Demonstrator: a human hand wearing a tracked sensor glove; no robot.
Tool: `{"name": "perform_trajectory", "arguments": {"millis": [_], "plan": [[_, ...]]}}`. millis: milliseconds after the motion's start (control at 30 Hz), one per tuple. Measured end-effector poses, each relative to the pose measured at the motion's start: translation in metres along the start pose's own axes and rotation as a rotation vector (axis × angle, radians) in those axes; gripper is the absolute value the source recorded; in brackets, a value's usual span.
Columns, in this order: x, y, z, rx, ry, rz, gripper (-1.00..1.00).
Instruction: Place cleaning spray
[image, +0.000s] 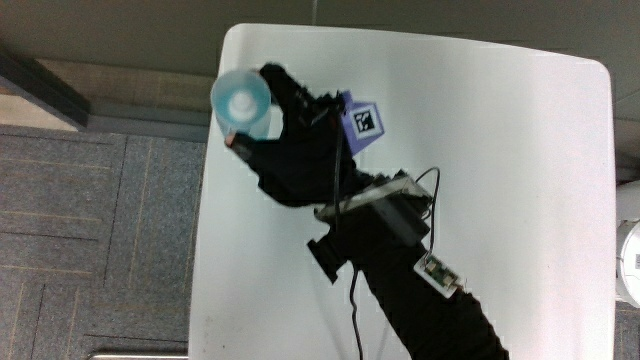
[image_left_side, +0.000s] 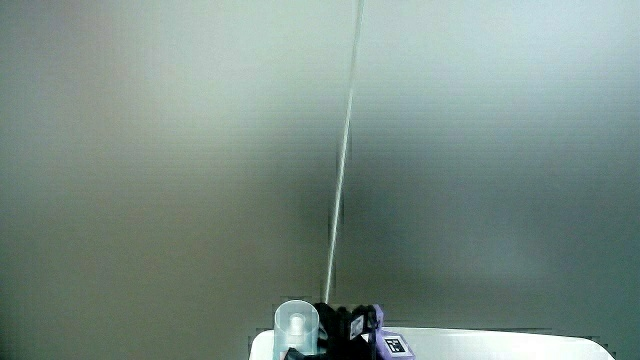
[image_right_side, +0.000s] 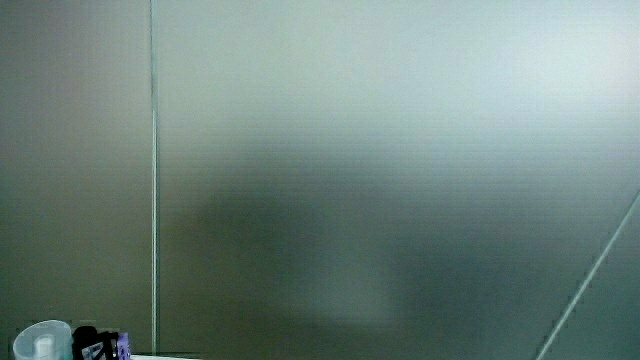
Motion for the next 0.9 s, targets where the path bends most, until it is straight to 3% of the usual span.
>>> {"name": "perform_trajectory", "arguments": {"millis": [33,67,167,233,267,400,533,600,700,733,800,900], "plan": [[0.004,-0.003,-0.002,0.001,0.012,0.029,0.00],[0.011,-0.006,-0.002,-0.006,0.003,0.005,0.00],[0.011,-0.014,-0.010,-0.004,0.062,-0.059,0.00],[0.018,-0.018,-0.012,-0.020,0.032,-0.097,0.00],[0.020,-0.020,-0.012,-0.021,0.038,-0.131,0.00],[0.031,-0.025,-0.010,-0.013,0.038,-0.178,0.00],[0.042,-0.031,-0.008,-0.004,0.038,-0.208,0.00],[0.048,-0.033,-0.007,0.000,0.074,-0.205,0.00],[0.050,-0.032,-0.006,0.004,0.051,-0.215,0.00],[0.048,-0.031,-0.006,0.000,0.054,-0.193,0.00],[0.049,-0.033,-0.005,0.013,0.074,-0.227,0.00],[0.056,-0.035,0.001,0.031,0.069,-0.227,0.00]]}}
